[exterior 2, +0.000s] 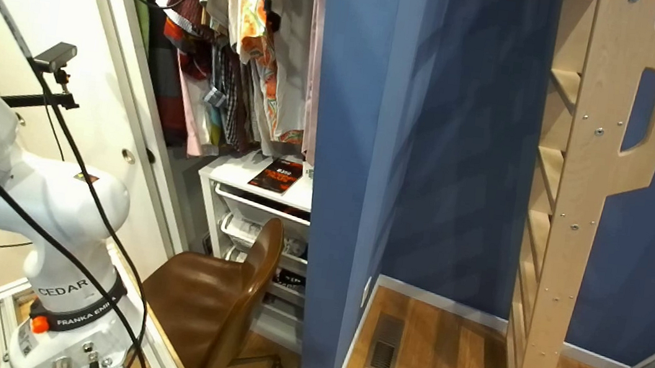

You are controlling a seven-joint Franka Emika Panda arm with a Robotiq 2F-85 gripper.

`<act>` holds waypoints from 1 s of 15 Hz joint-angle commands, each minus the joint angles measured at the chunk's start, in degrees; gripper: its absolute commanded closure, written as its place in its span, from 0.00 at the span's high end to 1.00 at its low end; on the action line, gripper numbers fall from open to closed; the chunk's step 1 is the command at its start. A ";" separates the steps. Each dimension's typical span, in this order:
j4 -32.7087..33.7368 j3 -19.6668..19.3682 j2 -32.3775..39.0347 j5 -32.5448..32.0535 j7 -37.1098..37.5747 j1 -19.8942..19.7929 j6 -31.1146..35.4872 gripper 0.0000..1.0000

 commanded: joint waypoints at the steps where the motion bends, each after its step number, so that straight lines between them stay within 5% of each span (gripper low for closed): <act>1: 0.00 0.00 0.13 0.00 0.00 0.00 0.00 0.17; 2: 0.00 0.00 0.15 0.00 0.00 0.00 0.00 0.17; 3: 0.00 0.00 0.16 0.00 0.00 0.00 0.00 0.04; 15: -0.69 -1.55 -4.67 0.26 4.84 -3.02 -7.44 0.04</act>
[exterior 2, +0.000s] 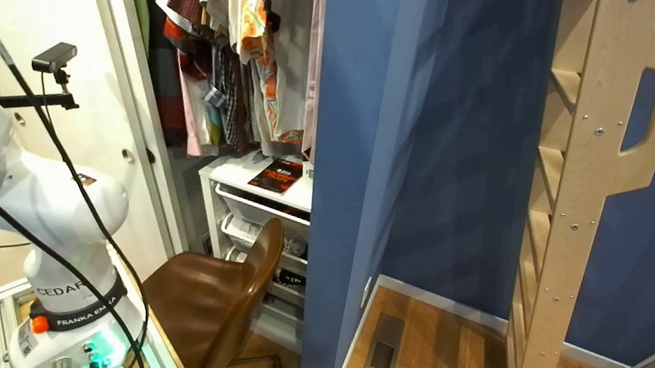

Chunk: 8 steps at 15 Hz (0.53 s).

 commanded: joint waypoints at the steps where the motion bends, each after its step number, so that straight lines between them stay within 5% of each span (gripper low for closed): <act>1: -0.59 -0.91 -2.75 0.33 0.39 -0.28 -3.12 0.04; 8: -1.10 -0.04 -6.13 0.34 0.71 -3.10 -11.44 0.04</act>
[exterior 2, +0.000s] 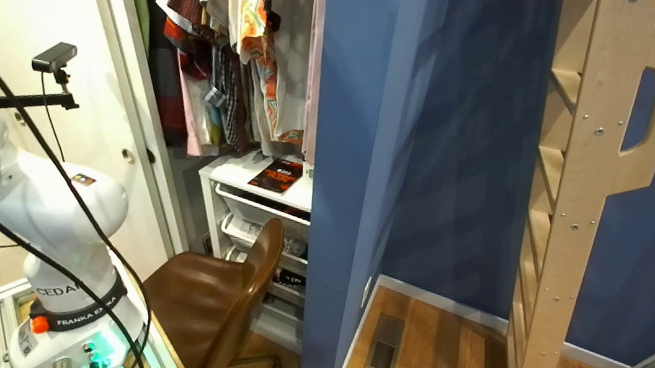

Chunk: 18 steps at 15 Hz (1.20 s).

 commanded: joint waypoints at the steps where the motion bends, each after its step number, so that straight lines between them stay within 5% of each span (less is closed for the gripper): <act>1: -1.10 0.80 -3.39 0.42 -0.72 -3.18 -4.30 0.04; 18: -4.08 -0.06 -11.59 2.82 -2.25 -7.96 -16.22 0.04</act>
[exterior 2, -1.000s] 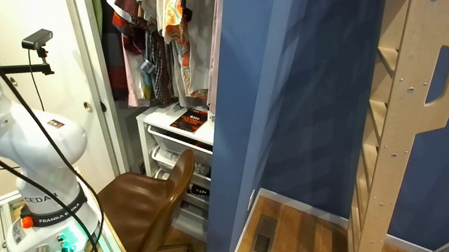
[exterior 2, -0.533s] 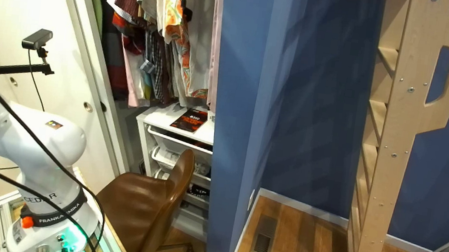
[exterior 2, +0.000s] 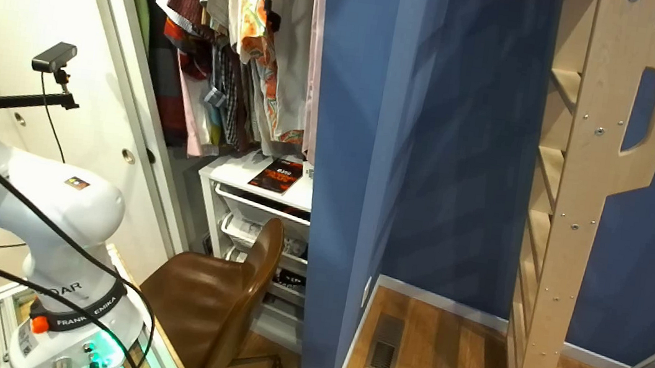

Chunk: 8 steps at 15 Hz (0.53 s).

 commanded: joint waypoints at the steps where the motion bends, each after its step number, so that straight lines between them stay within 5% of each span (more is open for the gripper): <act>1: -1.44 -0.29 -3.20 0.96 -1.94 -2.79 -2.86 0.04; 8: -2.51 -2.29 -6.61 1.28 -3.00 -4.68 -4.82 0.04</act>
